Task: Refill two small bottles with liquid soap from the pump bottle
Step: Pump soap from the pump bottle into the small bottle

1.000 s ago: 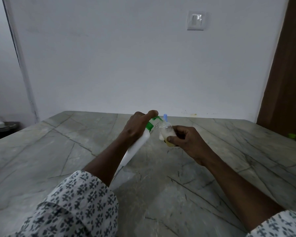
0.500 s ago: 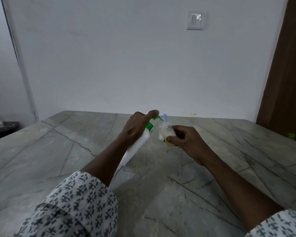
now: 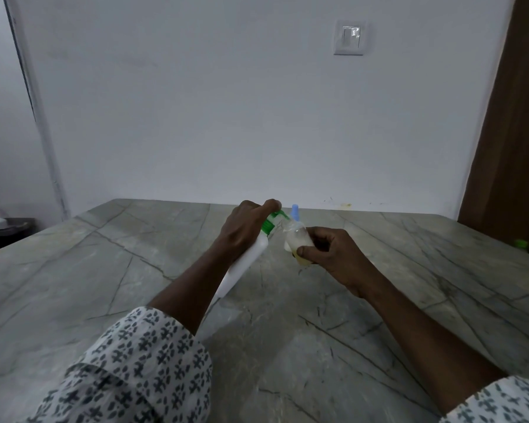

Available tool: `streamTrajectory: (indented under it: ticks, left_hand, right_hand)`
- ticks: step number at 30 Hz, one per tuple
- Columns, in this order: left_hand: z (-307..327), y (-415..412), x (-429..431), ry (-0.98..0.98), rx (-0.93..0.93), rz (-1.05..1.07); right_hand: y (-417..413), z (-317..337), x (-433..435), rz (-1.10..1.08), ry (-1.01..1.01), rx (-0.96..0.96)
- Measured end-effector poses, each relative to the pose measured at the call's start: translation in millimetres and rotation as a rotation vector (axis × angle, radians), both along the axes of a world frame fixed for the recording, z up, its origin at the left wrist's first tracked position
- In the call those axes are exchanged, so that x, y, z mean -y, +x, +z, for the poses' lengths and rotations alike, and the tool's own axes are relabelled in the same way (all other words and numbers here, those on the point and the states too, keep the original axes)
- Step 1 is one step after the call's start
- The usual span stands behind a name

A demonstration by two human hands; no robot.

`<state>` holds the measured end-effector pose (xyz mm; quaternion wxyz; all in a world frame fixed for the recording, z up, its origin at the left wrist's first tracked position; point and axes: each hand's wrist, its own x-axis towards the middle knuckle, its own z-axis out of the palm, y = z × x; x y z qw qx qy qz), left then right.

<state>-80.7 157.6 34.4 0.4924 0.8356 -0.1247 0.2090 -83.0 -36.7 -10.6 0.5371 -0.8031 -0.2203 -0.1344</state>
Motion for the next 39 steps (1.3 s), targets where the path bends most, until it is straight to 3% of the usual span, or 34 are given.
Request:
streamTrajectory:
  ticks: [6,15,26,39]
  left_hand:
    - [1.0,2.4,0.3,-0.009,-0.051,0.032]
    - [3.2,-3.8,1.1,0.066,0.020,0.017]
    - [3.1,-2.4,2.2,-0.009,-0.061,0.050]
    - [0.1,-0.5,1.2,0.001,0.020,0.010]
  right_hand:
    - [1.9,0.5,0.9,0.002,0.032,-0.006]
    - [1.6,-2.2,-0.6,0.009,-0.022,-0.003]
    - [1.8,-0.5,1.1,0.012,0.049,-0.015]
    - [1.2,-2.5,-1.7,0.011,-0.010,-0.003]
